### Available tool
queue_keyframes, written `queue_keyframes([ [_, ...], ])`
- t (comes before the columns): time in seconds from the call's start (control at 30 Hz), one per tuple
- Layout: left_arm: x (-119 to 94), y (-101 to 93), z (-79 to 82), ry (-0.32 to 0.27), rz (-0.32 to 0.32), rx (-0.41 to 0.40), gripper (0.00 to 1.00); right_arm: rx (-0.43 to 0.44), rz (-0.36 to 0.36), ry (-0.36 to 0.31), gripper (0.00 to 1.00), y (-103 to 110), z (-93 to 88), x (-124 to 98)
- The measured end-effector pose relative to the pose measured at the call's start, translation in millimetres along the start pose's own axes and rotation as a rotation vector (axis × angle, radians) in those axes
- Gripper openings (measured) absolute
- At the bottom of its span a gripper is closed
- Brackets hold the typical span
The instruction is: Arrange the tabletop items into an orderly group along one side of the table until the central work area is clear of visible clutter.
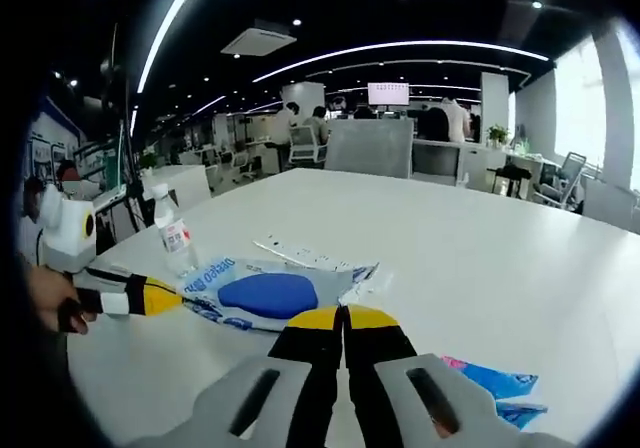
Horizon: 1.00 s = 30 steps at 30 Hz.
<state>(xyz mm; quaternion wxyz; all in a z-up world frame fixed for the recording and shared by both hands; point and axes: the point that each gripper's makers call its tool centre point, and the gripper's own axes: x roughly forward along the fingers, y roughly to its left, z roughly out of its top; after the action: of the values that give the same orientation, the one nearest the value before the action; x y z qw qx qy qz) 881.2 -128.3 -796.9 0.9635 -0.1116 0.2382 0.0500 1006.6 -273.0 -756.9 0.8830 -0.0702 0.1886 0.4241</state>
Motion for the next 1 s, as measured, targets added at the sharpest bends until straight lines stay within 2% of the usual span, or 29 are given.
queue_keyframes([
  [0.23,12.8,-0.4,3.6,0.010,-0.031,0.053,0.00,0.051,-0.054,-0.002,0.00,-0.9,-16.5,-16.9],
  [0.53,23.2,3.4,8.7,0.015,-0.056,0.097,0.00,0.070,-0.076,0.018,0.00,-0.4,-30.7,-18.0],
  [0.73,24.5,0.7,4.6,0.020,-0.064,0.104,0.00,0.077,-0.081,0.028,0.00,-4.3,-37.7,-14.0],
  [1.0,27.3,-5.6,-8.7,0.061,-0.068,0.098,0.00,0.108,-0.095,0.087,0.00,-9.5,-64.0,-17.1],
])
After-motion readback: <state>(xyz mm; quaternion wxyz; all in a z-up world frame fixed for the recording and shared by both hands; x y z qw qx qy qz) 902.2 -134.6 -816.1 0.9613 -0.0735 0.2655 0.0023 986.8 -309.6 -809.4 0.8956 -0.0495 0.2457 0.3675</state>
